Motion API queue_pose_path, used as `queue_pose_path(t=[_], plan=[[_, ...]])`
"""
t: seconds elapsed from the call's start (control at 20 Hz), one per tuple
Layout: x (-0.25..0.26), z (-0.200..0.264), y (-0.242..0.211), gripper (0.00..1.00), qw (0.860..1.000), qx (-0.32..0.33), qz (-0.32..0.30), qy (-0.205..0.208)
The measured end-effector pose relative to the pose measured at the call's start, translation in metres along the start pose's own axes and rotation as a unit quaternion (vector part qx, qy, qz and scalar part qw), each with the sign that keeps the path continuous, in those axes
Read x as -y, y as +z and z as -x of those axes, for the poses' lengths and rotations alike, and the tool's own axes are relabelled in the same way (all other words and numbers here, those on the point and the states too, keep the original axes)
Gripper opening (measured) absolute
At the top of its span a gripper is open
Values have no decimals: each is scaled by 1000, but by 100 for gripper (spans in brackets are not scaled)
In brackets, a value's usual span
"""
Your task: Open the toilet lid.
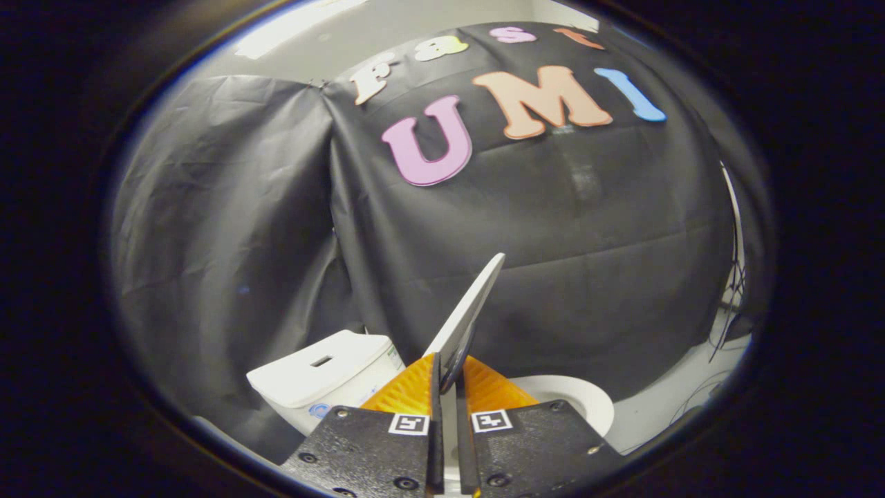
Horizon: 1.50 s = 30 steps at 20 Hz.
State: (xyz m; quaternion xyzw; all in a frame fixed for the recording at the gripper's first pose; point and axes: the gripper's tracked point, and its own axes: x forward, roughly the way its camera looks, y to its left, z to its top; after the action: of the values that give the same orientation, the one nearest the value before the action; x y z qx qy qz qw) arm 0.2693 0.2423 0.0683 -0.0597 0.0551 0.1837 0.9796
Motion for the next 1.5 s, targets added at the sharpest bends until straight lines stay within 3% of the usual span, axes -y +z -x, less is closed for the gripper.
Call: queue_pose_path(t=[0.55,1.5], plan=[[-59,-15,22,9,994,18,100,-43],[-152,-46,38,11,984,53,170,11]])
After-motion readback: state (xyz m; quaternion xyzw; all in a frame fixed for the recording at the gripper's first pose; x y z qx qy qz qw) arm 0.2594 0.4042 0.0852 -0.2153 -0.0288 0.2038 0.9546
